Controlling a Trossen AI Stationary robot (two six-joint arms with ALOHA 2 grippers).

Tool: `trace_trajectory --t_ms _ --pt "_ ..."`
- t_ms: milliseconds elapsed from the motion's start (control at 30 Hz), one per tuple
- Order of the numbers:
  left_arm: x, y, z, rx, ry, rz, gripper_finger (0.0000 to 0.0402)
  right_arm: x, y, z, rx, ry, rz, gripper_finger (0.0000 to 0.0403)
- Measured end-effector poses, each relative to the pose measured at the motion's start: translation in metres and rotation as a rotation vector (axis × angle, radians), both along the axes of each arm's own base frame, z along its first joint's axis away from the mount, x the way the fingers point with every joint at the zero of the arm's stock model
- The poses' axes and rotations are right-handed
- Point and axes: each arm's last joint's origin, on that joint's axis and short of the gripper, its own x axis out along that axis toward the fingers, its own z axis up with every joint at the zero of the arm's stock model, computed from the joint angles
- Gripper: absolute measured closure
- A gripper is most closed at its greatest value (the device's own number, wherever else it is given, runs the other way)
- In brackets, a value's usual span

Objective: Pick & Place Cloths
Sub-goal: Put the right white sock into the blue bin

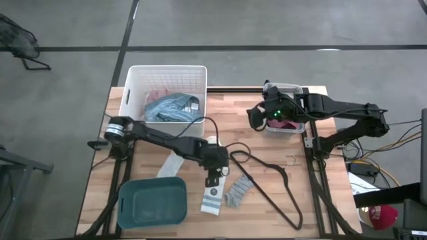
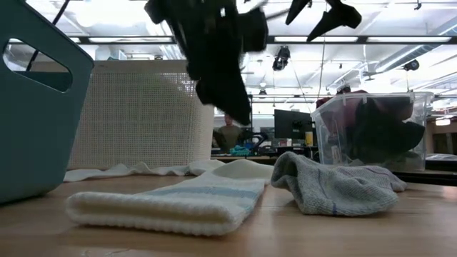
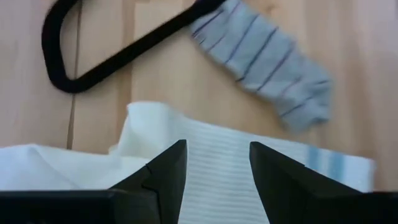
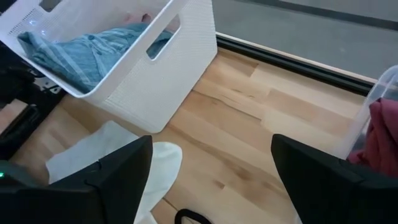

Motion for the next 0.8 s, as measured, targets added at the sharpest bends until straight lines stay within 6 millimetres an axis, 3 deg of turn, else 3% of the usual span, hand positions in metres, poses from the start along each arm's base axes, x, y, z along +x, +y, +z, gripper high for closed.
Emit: trace_trajectory --t_ms 233,600,700,800 --pt "0.009 0.002 -0.037 0.097 0.082 0.045 0.022 0.001 0.0 0.0 -0.002 -0.008 0.002 0.0104" --pt "0.014 0.002 -0.058 0.134 0.126 0.062 0.0227 0.001 0.0 -0.001 -0.003 -0.002 0.006 0.0134" --pt "0.014 0.002 -0.058 0.111 0.126 0.039 0.0249 0.002 0.0 -0.003 -0.004 0.006 0.008 0.0143" --pt "0.014 0.001 -0.058 0.103 0.124 0.027 0.0297 0.002 0.0 -0.005 -0.003 0.008 0.007 0.0152"
